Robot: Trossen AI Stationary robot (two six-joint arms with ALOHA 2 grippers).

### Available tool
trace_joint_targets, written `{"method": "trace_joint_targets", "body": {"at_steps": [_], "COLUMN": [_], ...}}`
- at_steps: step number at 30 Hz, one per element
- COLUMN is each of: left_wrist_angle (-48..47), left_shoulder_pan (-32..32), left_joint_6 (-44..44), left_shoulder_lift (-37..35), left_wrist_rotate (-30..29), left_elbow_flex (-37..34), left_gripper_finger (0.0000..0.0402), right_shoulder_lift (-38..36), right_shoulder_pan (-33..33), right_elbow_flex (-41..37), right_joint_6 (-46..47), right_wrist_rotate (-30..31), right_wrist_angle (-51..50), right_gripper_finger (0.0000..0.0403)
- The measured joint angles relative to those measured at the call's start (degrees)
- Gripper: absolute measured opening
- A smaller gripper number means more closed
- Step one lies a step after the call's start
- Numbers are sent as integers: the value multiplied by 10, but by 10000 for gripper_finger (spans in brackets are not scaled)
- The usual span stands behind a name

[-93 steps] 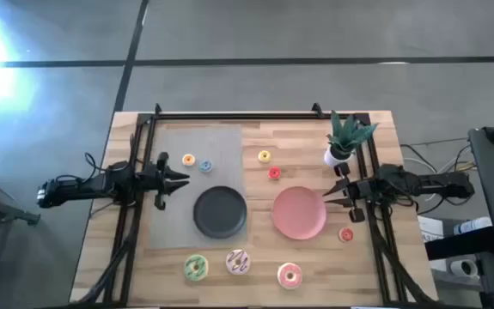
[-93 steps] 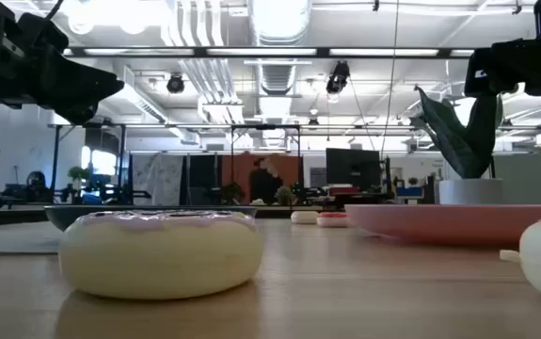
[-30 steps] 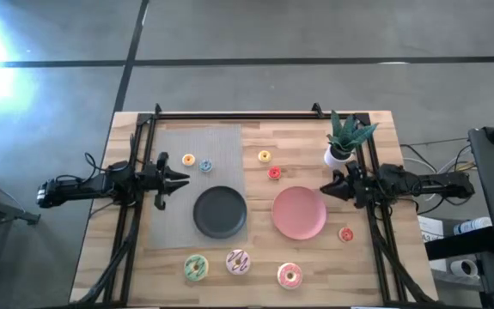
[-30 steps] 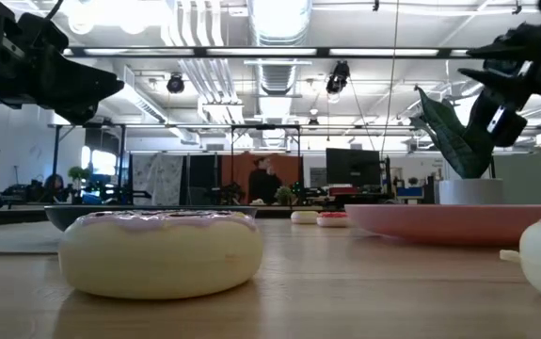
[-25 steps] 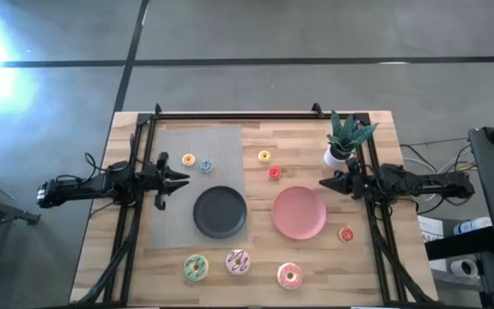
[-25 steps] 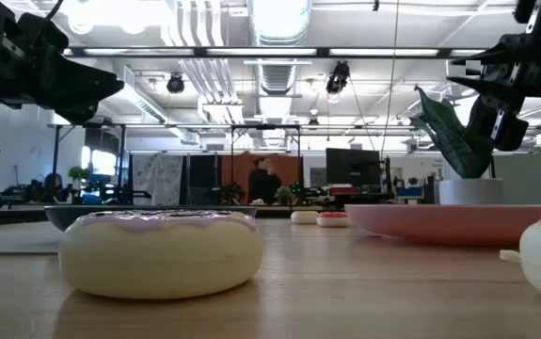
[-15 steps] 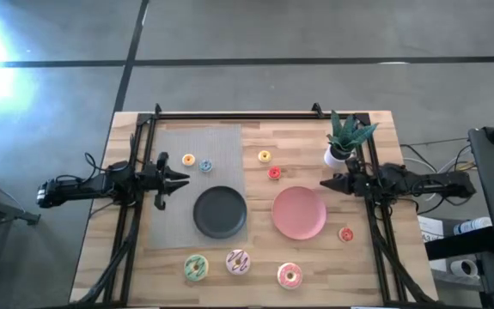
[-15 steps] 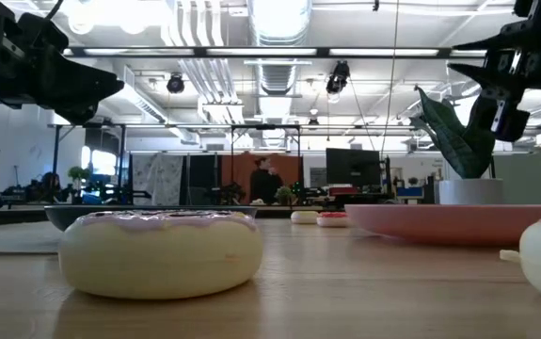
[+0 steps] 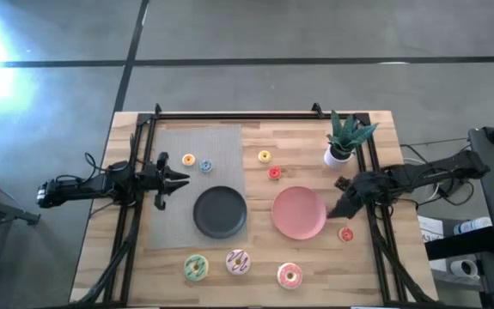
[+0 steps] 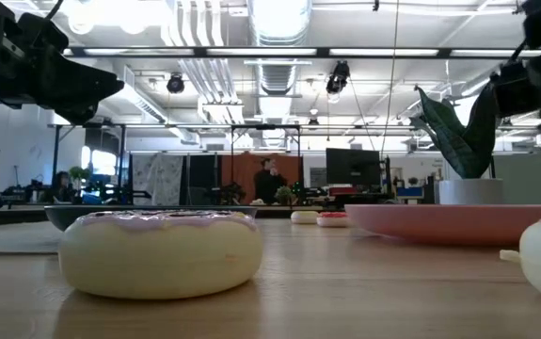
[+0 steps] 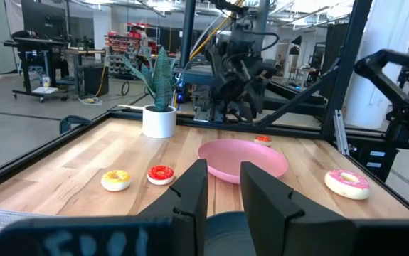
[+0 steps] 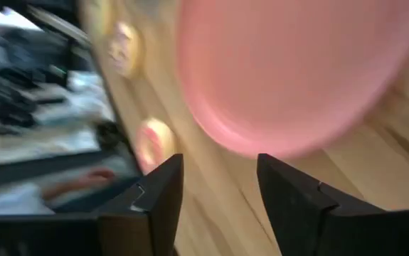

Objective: Pick & Place donuts
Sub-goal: Put the small orange donut onto the pink plate

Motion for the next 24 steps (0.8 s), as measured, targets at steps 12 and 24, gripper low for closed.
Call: {"method": "trace_joint_targets", "body": {"at_steps": [12, 24], "left_wrist_angle": [0, 0], "left_shoulder_pan": [0, 0], "left_joint_6": [0, 0], "left_shoulder_lift": [0, 0], "left_wrist_rotate": [0, 0], "left_elbow_flex": [0, 0], "left_gripper_finger": [60, 60], "right_shoulder_lift": [197, 356], "right_shoulder_pan": [71, 146], "right_elbow_flex": [152, 145], "right_joint_6": [-84, -97], "right_wrist_rotate": [-16, -30], "right_wrist_angle": [-247, -241], "right_gripper_finger": [183, 183]}}
